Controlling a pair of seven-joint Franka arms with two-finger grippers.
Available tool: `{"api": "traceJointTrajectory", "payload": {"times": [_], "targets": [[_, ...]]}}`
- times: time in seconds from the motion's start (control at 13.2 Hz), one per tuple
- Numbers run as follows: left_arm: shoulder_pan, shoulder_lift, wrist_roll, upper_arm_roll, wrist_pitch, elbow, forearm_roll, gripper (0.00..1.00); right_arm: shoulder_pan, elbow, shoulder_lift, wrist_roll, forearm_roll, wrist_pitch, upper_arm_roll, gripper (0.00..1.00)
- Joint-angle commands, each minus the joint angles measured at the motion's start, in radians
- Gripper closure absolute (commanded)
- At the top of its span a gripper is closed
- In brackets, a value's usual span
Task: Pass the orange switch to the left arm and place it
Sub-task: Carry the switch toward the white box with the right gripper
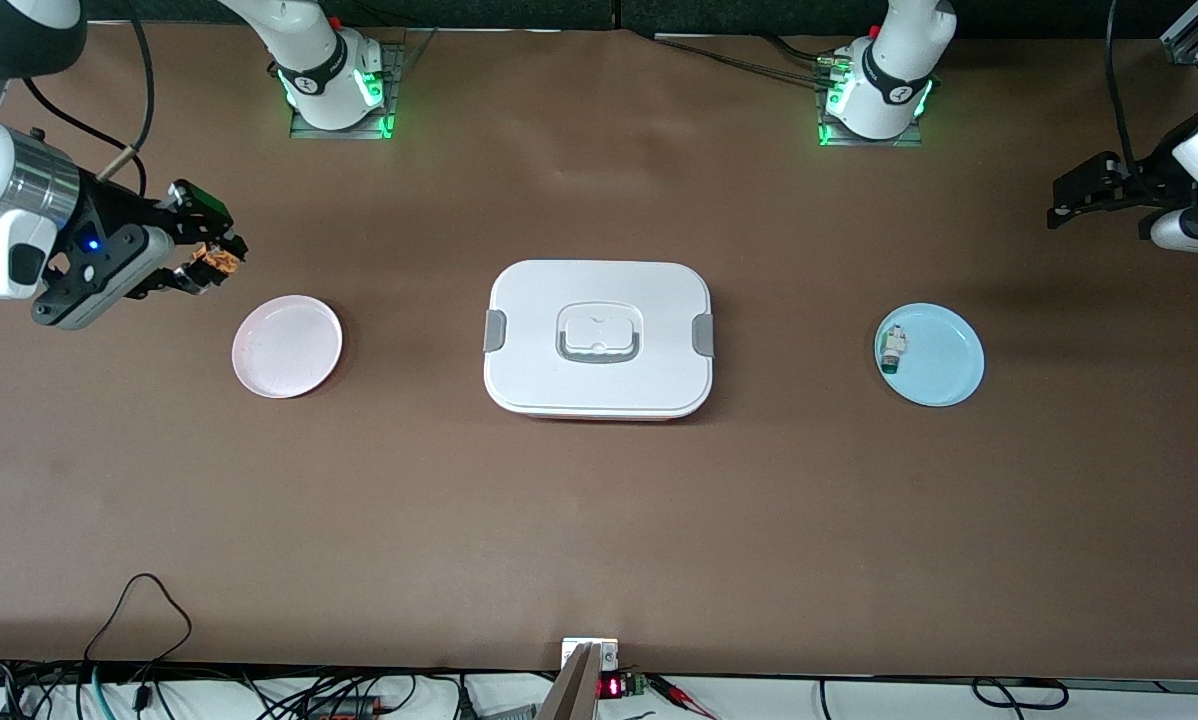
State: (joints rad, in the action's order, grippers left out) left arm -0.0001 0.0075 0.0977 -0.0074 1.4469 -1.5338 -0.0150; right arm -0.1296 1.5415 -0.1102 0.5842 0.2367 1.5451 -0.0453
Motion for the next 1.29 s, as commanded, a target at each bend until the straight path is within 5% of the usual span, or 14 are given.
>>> {"api": "traceJointTrajectory", "payload": {"times": [0.0,0.3,0.61,1.21], "targets": [[0.0,0.003,0.007,-0.002,-0.022,0.023,0.02,0.0,0.008,-0.004,0.024,0.135,0.077,-0.014,0.001,0.54],[0.0,0.003,0.007,-0.002,-0.022,0.023,0.018,0.0,0.018,-0.001,0.024,0.284,0.24,0.042,-0.001,0.54],[0.0,0.003,0.007,-0.002,-0.023,0.023,0.018,0.0,0.038,0.011,0.012,0.419,0.559,0.089,0.007,0.55],[0.0,0.005,0.007,-0.002,-0.023,0.023,0.012,0.0,0.057,0.109,-0.036,0.727,0.853,0.113,0.019,0.55]]}}
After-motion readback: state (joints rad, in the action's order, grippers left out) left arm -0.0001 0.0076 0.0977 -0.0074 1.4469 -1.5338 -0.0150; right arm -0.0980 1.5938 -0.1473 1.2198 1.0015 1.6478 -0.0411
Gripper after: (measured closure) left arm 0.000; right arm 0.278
